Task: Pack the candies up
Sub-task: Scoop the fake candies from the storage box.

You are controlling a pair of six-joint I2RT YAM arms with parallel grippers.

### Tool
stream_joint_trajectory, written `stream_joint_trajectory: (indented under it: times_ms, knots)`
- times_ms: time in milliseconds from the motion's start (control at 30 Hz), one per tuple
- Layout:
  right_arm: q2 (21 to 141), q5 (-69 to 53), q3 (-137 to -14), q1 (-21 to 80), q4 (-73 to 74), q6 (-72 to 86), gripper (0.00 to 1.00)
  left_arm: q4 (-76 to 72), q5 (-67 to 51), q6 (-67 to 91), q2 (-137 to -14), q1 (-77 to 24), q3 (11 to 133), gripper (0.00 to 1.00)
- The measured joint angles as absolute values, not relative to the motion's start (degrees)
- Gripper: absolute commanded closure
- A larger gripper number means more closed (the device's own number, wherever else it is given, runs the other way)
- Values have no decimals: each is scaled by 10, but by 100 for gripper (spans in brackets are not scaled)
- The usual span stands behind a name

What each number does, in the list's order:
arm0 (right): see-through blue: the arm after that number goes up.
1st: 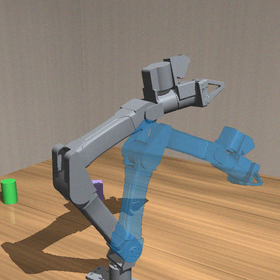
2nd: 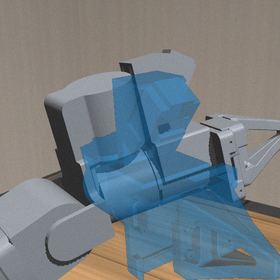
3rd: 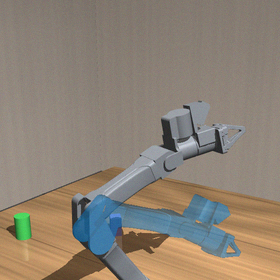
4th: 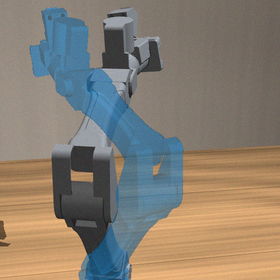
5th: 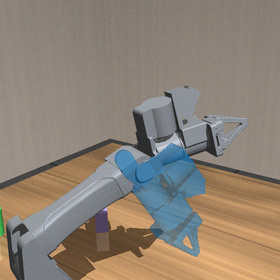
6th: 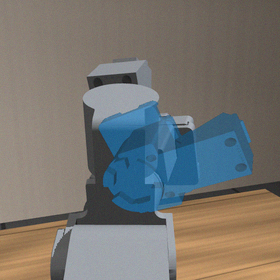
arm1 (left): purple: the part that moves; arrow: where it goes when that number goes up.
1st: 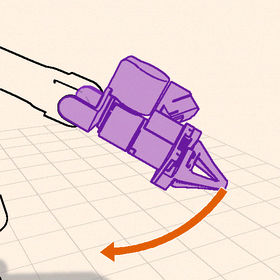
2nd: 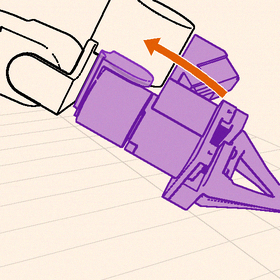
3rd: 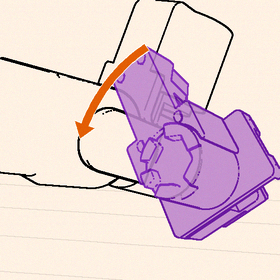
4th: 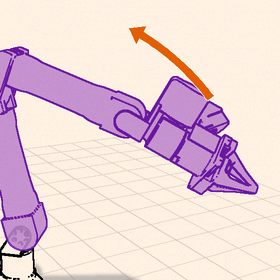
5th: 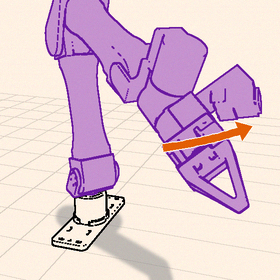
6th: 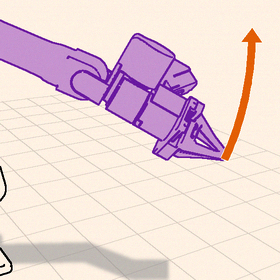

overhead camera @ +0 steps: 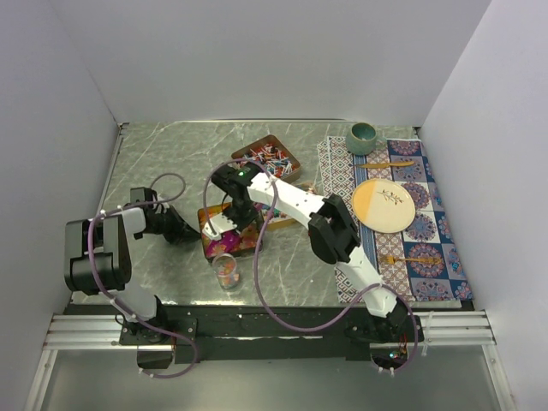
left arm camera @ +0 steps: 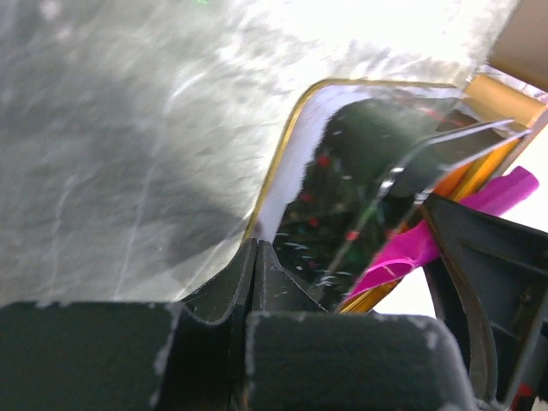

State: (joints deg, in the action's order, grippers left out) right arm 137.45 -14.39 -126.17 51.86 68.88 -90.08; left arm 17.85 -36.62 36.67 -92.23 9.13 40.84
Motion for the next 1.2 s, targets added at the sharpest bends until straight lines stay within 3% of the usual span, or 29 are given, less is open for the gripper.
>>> stream_joint_trajectory:
  times_ms: [333,1200]
  knots:
    - [1357,-241,-1226,483,689,-897,100,207,-402,313,-926,92,442,99]
    - [1329,-263,-1207,427,685,-852,100,259,-424,247,-915,94,482,99]
